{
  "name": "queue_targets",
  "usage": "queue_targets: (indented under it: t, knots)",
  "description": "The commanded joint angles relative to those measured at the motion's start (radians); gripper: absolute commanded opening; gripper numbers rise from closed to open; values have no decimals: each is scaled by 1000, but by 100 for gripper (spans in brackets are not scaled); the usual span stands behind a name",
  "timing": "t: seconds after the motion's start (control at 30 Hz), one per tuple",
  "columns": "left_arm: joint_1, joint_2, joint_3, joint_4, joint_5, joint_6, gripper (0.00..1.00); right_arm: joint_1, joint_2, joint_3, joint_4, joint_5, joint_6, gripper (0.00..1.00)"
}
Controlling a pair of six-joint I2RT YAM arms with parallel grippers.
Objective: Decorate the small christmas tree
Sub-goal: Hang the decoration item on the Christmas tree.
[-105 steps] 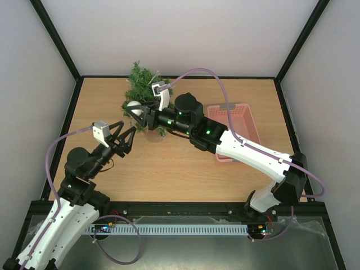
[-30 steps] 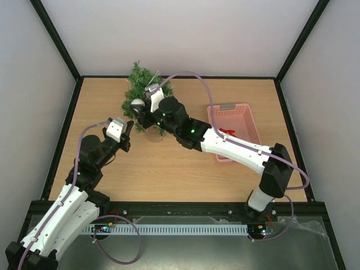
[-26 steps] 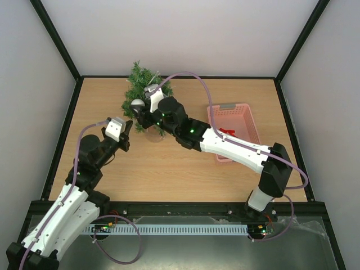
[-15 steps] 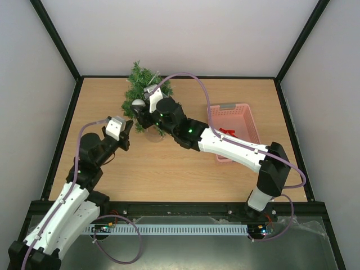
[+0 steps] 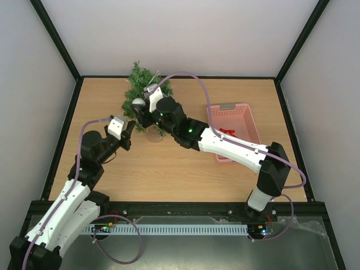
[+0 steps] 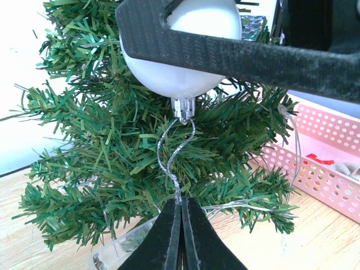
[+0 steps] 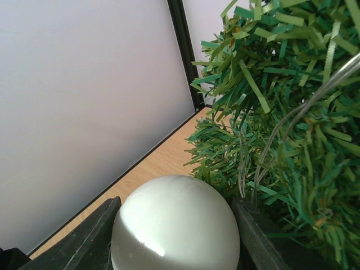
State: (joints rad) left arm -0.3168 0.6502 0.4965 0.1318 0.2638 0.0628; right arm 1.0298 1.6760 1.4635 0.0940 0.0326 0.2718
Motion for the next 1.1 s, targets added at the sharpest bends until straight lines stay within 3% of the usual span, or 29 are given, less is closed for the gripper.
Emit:
queue_targets:
  t: [0.0,0.5,0.83,1.07]
  knots:
    - [10,20,5,54,29,-1,2,4,14,26,-6,27,-21,44]
    - [19,41,-5,84,112,-14,2,3,-11,8,-7,38,-34,44]
    - [22,-17,-6,41,26,-6,2,3,-8,9,8,-47,-14,44]
    - [23,-1,-15,36,50,-9,2,4,-3,9,4,-26,-15,44]
